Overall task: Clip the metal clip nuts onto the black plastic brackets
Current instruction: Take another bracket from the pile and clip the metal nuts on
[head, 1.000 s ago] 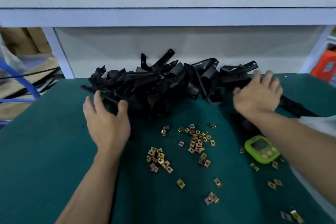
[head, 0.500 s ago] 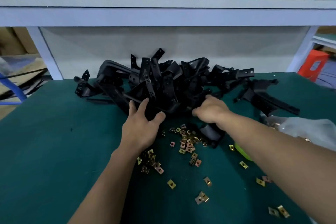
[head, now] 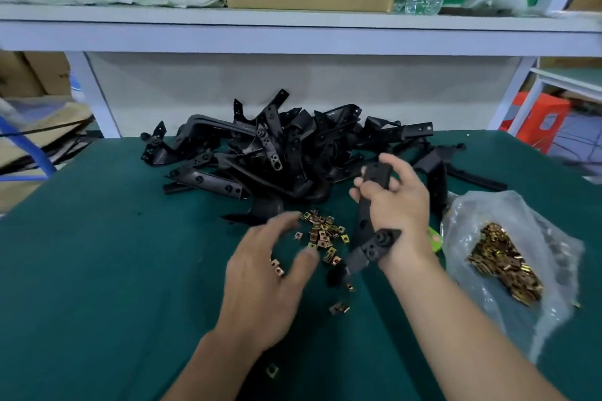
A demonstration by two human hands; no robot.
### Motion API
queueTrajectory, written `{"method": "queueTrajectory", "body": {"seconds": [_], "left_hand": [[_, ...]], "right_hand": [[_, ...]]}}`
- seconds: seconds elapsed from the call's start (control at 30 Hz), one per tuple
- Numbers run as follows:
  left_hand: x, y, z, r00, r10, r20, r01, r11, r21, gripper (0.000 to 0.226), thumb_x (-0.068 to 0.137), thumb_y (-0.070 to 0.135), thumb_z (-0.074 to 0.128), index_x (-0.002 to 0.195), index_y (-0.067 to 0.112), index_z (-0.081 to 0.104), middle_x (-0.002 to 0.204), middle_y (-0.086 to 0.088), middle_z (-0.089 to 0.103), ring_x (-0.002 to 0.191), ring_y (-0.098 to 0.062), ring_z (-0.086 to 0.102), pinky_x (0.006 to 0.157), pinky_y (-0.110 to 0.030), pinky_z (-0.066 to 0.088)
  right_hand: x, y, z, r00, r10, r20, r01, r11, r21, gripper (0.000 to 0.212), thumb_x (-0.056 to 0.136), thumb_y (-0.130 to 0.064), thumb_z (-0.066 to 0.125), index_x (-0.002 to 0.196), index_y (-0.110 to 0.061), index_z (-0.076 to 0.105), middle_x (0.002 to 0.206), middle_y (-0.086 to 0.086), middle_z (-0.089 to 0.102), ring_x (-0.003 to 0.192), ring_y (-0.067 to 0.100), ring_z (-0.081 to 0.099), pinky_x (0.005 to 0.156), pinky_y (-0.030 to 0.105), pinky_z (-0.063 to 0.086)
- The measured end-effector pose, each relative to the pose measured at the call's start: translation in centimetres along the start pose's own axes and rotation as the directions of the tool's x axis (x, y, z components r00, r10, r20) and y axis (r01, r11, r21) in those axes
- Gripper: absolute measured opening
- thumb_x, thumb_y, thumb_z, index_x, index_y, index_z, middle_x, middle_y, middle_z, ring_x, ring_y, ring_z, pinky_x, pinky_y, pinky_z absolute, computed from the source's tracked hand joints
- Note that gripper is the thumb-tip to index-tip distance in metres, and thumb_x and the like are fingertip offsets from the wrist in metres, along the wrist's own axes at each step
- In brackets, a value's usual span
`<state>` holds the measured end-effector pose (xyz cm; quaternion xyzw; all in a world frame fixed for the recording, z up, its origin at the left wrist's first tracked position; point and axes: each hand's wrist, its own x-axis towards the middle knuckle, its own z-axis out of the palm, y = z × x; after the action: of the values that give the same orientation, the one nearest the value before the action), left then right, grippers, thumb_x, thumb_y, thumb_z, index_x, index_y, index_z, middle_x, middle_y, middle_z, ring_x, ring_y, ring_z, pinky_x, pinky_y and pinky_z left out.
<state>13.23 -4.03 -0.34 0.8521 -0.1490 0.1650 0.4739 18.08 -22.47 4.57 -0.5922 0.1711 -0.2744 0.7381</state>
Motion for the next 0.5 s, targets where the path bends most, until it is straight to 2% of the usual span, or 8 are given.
{"method": "queueTrajectory", "body": {"seconds": [0.07, 0.13, 0.17, 0.23, 0.3, 0.37, 0.43, 0.5], "left_hand": [[-1.8, 1.5, 0.5, 0.979, 0.165, 0.118, -0.174, 0.982, 0.074, 0.054, 0.083, 0.056, 0.063, 0.135, 0.049, 0.052, 0.119, 0.031, 0.06, 0.112, 0.014, 0.052, 0.095, -0.005, 0.036], [-2.6, 2.0, 1.3, 0.942, 0.294, 0.16, -0.317, 0.937, 0.143, 0.041, 0.086, 0.049, 0.062, 0.126, 0.042, 0.059, 0.1, 0.02, 0.067, 0.091, 0.005, 0.059, 0.08, -0.01, 0.044], [-2.6, 2.1, 1.5, 0.951, 0.274, 0.144, -0.291, 0.949, 0.117, 0.031, 0.089, 0.045, 0.06, 0.119, 0.04, 0.061, 0.09, 0.017, 0.068, 0.082, 0.001, 0.061, 0.072, -0.011, 0.046], [-2.1, 2.0, 1.6, 0.994, 0.088, 0.062, -0.087, 0.996, -0.019, 0.018, 0.095, 0.037, 0.064, 0.113, 0.041, 0.066, 0.088, 0.022, 0.071, 0.079, 0.005, 0.065, 0.067, -0.005, 0.044], [-1.5, 1.3, 1.4, 0.996, -0.087, 0.036, 0.092, 0.979, -0.184, 0.023, 0.095, 0.022, 0.072, 0.1, 0.045, 0.075, 0.088, 0.03, 0.072, 0.082, 0.009, 0.067, 0.07, -0.003, 0.045], [-0.8, 0.5, 0.6, 0.988, -0.107, 0.109, 0.134, 0.95, -0.282, 0.045, 0.09, 0.007, 0.075, 0.09, 0.051, 0.078, 0.089, 0.024, 0.075, 0.086, 0.004, 0.069, 0.076, -0.008, 0.048], [-0.2, 0.2, -0.4, 0.982, 0.026, 0.186, 0.018, 0.973, -0.23, 0.062, 0.078, -0.015, 0.072, 0.087, 0.046, 0.081, 0.1, 0.02, 0.076, 0.102, -0.004, 0.069, 0.088, -0.017, 0.05], [0.4, -0.3, -1.1, 0.972, 0.161, 0.174, -0.143, 0.983, -0.111, 0.071, 0.065, -0.027, 0.063, 0.084, 0.038, 0.082, 0.114, 0.024, 0.071, 0.122, -0.01, 0.058, 0.103, -0.02, 0.043]], "right_hand": [[-2.1, 0.9, -0.4, 0.982, 0.16, -0.097, -0.134, 0.963, 0.234, 0.044, 0.092, 0.018, 0.054, 0.118, -0.016, 0.063, 0.1, 0.01, 0.067, 0.066, 0.015, 0.067, 0.069, 0.032, 0.062], [-3.7, 1.9, -0.8, 0.948, 0.299, -0.112, -0.246, 0.908, 0.339, 0.044, 0.092, 0.019, 0.05, 0.113, -0.017, 0.061, 0.096, 0.011, 0.063, 0.063, 0.017, 0.062, 0.066, 0.033, 0.061], [-4.3, 2.3, -1.0, 0.941, 0.322, -0.103, -0.274, 0.906, 0.322, 0.043, 0.092, 0.017, 0.051, 0.111, -0.021, 0.061, 0.093, 0.009, 0.063, 0.061, 0.016, 0.063, 0.067, 0.035, 0.059], [-4.8, 3.0, -1.9, 0.96, 0.26, -0.101, -0.249, 0.963, 0.106, 0.038, 0.092, 0.002, 0.061, 0.111, -0.031, 0.063, 0.096, 0.0, 0.066, 0.066, 0.01, 0.065, 0.073, 0.035, 0.054], [-5.2, 3.3, -3.2, 0.992, 0.105, -0.071, -0.116, 0.978, -0.173, 0.03, 0.092, -0.024, 0.069, 0.116, -0.04, 0.064, 0.108, -0.013, 0.067, 0.09, 0.002, 0.066, 0.088, 0.031, 0.05], [-5.7, 3.0, -4.2, 0.997, -0.076, 0.026, 0.08, 0.952, -0.295, 0.021, 0.094, -0.036, 0.066, 0.113, -0.044, 0.068, 0.122, -0.019, 0.064, 0.113, -0.002, 0.06, 0.098, 0.027, 0.046], [-6.1, 2.5, -4.7, 0.956, -0.262, 0.131, 0.291, 0.899, -0.326, 0.021, 0.093, -0.034, 0.065, 0.112, -0.04, 0.071, 0.131, -0.022, 0.06, 0.123, -0.006, 0.053, 0.103, 0.019, 0.042], [-6.3, 2.1, -4.8, 0.867, -0.4, 0.297, 0.497, 0.735, -0.462, 0.034, 0.085, -0.03, 0.066, 0.118, -0.034, 0.069, 0.128, -0.023, 0.06, 0.125, -0.005, 0.05, 0.109, 0.02, 0.035]]}}
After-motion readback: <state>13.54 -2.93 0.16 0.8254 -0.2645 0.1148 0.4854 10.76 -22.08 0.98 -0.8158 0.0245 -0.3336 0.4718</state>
